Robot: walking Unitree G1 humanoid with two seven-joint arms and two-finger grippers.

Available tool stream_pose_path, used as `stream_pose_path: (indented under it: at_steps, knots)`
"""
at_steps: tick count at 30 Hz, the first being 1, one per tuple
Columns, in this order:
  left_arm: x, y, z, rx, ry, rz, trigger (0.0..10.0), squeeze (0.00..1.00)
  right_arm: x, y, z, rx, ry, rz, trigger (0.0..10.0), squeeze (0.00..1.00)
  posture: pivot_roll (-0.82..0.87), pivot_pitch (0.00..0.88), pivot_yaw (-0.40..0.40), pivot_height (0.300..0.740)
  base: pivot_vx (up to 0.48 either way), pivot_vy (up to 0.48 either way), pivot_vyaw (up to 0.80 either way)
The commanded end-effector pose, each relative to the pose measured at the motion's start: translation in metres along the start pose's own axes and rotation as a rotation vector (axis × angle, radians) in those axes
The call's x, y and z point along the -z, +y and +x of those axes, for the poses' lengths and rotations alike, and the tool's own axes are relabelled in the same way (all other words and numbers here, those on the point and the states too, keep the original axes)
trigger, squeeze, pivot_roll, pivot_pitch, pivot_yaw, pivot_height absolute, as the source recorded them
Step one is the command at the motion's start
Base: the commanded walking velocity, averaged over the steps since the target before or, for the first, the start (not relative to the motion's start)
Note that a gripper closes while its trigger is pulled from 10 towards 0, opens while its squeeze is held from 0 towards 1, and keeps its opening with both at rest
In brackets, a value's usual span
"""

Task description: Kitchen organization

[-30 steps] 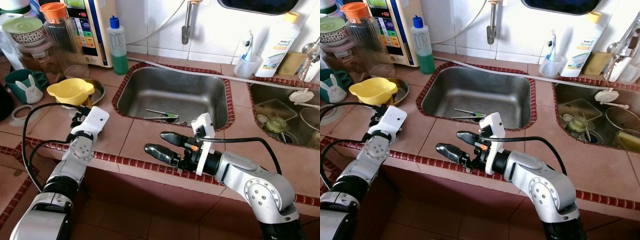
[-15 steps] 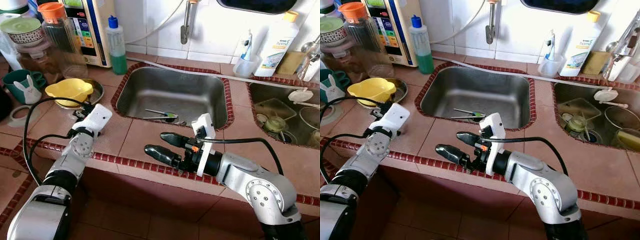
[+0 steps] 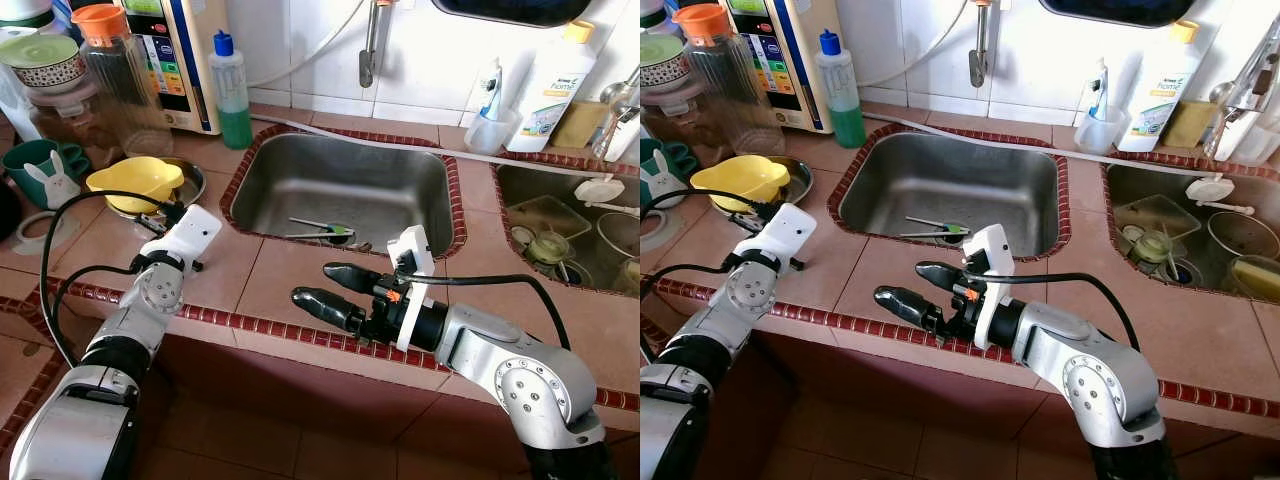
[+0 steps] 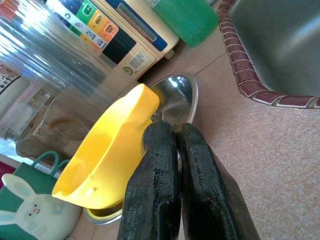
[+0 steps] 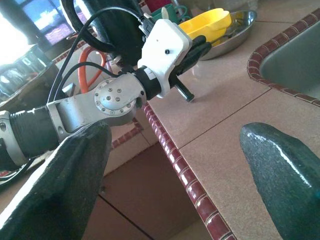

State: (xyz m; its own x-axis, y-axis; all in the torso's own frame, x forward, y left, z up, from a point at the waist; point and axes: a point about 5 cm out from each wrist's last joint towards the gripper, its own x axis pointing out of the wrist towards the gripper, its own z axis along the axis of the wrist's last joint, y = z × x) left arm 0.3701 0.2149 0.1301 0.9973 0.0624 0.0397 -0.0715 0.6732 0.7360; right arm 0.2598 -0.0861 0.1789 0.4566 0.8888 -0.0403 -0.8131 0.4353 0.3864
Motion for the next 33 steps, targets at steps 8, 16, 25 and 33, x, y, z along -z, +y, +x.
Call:
stream_pose_path:
  at_steps: [8,16,25,33]
  knots:
    - [-0.007,0.005,-0.001,-0.036,-0.065,0.020,0.0,0.00,-0.004,0.001,0.000,0.001,-0.011,-0.014,10.0,0.00,-0.02,0.104,0.017,0.740,0.000,0.000,0.00]
    - [-0.027,0.007,-0.003,-0.063,-0.159,0.005,0.0,0.00,-0.006,-0.004,0.001,0.043,-0.035,-0.017,10.0,0.00,-0.01,0.102,0.018,0.740,0.000,0.000,0.00]
    - [-0.058,0.006,-0.016,-0.099,-0.300,-0.048,0.0,0.00,-0.011,-0.028,0.004,0.254,-0.116,-0.008,10.0,0.00,0.00,0.099,0.013,0.740,0.000,0.000,0.00]
    - [-0.108,-0.020,-0.045,0.031,-0.540,-0.164,0.0,0.00,-0.029,-0.077,-0.001,0.486,-0.298,0.189,10.0,0.00,0.03,0.086,0.009,0.740,0.000,0.000,0.00]
